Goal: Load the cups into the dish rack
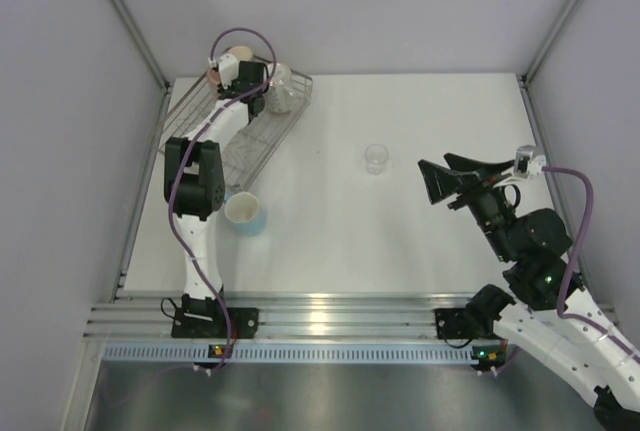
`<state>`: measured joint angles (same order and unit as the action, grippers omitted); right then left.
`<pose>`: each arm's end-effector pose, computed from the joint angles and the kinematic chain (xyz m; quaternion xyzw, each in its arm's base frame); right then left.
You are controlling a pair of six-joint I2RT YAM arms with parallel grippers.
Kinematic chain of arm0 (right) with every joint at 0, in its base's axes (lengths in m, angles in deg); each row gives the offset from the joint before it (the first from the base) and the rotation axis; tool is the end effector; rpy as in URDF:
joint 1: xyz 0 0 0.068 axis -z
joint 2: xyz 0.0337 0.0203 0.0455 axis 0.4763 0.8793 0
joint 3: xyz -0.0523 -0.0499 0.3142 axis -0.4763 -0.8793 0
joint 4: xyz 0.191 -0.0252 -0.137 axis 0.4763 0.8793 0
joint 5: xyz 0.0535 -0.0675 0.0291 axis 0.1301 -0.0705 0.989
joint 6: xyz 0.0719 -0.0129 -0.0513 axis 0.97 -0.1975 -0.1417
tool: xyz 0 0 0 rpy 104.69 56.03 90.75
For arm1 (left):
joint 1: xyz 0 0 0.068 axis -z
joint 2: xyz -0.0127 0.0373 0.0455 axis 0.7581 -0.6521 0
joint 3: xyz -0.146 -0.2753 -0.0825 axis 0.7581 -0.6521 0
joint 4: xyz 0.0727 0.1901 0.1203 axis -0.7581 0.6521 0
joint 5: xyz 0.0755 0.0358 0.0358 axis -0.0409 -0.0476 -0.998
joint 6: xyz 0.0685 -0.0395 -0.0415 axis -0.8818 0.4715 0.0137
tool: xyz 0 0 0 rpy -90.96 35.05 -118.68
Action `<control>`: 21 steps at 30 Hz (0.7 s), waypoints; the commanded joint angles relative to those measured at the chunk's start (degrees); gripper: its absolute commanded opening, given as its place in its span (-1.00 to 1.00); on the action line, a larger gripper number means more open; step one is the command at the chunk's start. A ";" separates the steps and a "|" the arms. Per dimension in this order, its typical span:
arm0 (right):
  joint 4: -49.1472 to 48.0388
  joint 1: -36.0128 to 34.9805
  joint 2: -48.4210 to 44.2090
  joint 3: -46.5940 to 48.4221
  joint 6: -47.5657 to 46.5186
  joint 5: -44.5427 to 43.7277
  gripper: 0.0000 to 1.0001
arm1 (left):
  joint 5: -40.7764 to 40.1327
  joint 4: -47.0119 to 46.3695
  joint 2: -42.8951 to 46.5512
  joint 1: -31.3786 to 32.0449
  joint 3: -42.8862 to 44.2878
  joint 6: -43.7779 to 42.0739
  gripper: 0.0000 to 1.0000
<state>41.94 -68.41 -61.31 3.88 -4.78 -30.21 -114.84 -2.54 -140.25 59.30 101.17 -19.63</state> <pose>0.0731 0.0372 0.3892 0.0176 0.6132 0.3672 0.6992 0.5307 -0.0444 0.2555 -0.2953 0.8178 0.1294 0.4768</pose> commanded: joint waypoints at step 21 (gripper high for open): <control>-1.45 -0.46 0.14 -0.67 -1.41 -1.23 0.59 | -6.08 -5.23 3.67 -0.42 -0.67 2.99 -1.00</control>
<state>42.18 -68.41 -61.44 2.72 -5.57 -30.86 -117.18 -2.60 -140.53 58.93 101.12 -18.10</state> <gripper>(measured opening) 0.792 0.266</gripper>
